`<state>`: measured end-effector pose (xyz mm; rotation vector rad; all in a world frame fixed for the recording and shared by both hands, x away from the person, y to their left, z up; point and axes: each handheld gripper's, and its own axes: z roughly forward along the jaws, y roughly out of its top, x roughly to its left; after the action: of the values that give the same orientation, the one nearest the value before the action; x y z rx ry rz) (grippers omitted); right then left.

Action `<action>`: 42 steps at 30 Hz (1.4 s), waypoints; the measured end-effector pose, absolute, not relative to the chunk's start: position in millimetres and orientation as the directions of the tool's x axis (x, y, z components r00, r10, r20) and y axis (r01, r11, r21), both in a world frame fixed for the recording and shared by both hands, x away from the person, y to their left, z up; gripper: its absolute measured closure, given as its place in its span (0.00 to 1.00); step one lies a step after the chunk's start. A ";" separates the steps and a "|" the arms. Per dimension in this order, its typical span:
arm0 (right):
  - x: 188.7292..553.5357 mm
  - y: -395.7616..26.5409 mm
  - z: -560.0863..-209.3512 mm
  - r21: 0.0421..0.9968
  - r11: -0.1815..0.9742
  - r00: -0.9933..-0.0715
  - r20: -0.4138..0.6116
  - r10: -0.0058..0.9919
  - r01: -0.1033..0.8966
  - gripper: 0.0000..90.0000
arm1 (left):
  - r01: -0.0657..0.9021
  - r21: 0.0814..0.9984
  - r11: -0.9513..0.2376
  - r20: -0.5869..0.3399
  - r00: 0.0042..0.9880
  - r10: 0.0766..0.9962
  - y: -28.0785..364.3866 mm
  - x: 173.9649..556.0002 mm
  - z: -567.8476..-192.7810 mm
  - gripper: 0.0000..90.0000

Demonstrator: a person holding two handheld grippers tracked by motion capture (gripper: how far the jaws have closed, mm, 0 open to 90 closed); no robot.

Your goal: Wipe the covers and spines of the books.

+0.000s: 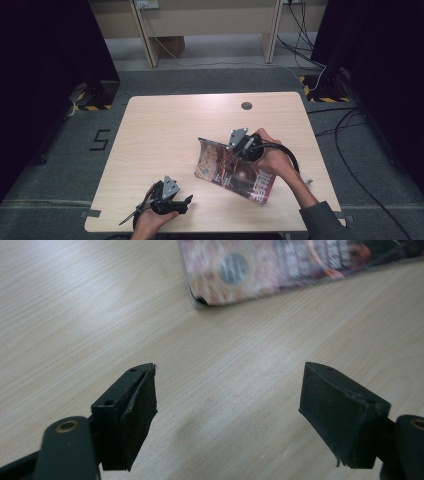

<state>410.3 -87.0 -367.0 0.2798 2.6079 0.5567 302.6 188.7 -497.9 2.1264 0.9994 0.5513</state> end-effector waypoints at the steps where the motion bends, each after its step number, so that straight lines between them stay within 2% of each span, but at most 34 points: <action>1: 412.8 -86.4 -362.9 0.424 0.901 -0.872 -0.404 0.278 0.092 0.93 | 0.484 0.751 -0.448 0.076 0.611 0.788 188.7 302.6 -498.0 0.25; 10: 423.4 -75.6 -344.7 0.393 0.914 -0.830 -0.473 0.297 0.104 0.93 | 0.492 0.744 -0.452 0.078 0.609 0.790 188.8 303.2 -498.7 0.26; 16: 413.3 -66.8 -349.7 0.369 0.927 -0.831 -0.494 0.254 0.064 0.93 | 0.498 0.745 -0.444 0.075 0.599 0.797 190.4 304.5 -499.4 0.26; 19: 402.2 -66.4 -352.6 0.384 0.921 -0.842 -0.472 0.260 0.068 0.93 | 0.502 0.743 -0.443 0.076 0.594 0.801 191.2 304.7 -499.4 0.26; 24: 384.3 -67.8 -359.3 0.399 0.917 -0.874 -0.438 0.211 0.021 0.93 | 0.513 0.737 -0.440 0.075 0.585 0.808 192.5 305.9 -499.7 0.25; 34: 351.8 -73.9 -394.1 0.431 0.902 -0.908 -0.381 0.173 -0.009 0.93 | 0.523 0.739 -0.425 0.076 0.562 0.824 196.1 308.0 -500.4 0.25; 39: 341.5 -79.1 -415.2 0.448 0.894 -0.927 -0.334 0.172 0.005 0.92 | 0.514 0.730 -0.450 0.113 0.559 0.821 195.5 308.3 -501.4 0.25; 42: 337.3 -84.7 -429.6 0.456 0.889 -0.938 -0.295 0.181 0.028 0.92 | 0.519 0.733 -0.441 0.104 0.554 0.826 195.7 309.0 -501.9 0.24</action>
<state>337.3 -84.7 -429.6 0.1551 2.7246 0.6508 309.0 195.7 -501.9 2.1336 1.0758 0.6045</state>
